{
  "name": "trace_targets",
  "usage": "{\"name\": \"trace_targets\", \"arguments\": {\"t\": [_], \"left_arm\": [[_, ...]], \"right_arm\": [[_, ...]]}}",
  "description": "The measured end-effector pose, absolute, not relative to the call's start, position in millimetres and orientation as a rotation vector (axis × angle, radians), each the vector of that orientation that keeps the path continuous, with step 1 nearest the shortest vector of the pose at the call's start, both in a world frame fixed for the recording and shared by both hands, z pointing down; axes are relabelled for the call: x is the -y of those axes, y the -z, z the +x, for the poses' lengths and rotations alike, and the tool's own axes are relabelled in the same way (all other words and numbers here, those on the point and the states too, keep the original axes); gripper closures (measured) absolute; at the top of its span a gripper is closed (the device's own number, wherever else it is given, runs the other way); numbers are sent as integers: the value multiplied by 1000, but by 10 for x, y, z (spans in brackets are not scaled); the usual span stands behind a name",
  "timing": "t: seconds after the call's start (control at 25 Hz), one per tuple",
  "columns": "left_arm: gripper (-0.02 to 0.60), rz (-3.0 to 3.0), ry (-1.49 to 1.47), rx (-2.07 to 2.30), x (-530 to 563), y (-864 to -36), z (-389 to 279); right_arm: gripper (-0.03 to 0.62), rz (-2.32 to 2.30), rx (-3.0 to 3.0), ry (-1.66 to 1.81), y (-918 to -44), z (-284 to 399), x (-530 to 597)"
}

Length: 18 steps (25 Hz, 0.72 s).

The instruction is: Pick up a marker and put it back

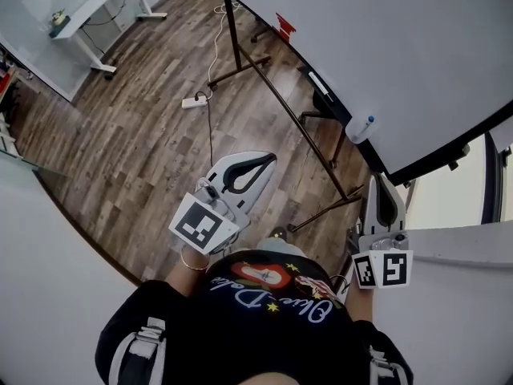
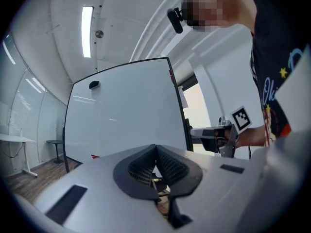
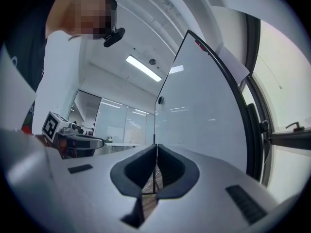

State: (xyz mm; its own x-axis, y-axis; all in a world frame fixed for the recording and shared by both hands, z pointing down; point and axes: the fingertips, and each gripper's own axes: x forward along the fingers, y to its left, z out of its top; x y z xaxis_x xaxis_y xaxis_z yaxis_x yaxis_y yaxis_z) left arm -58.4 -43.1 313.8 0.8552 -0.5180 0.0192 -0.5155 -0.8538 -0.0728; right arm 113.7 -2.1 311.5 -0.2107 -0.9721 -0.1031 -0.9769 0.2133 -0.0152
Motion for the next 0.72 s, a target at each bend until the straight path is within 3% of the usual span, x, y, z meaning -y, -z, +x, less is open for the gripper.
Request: {"name": "trace_targets", "arguments": {"t": [0.72], "left_arm": [[578,-3066,13,-482,1003,-3138,83]], "right_arm": [[595,-2069,-2272,-53,-3095,1293,416]]}}
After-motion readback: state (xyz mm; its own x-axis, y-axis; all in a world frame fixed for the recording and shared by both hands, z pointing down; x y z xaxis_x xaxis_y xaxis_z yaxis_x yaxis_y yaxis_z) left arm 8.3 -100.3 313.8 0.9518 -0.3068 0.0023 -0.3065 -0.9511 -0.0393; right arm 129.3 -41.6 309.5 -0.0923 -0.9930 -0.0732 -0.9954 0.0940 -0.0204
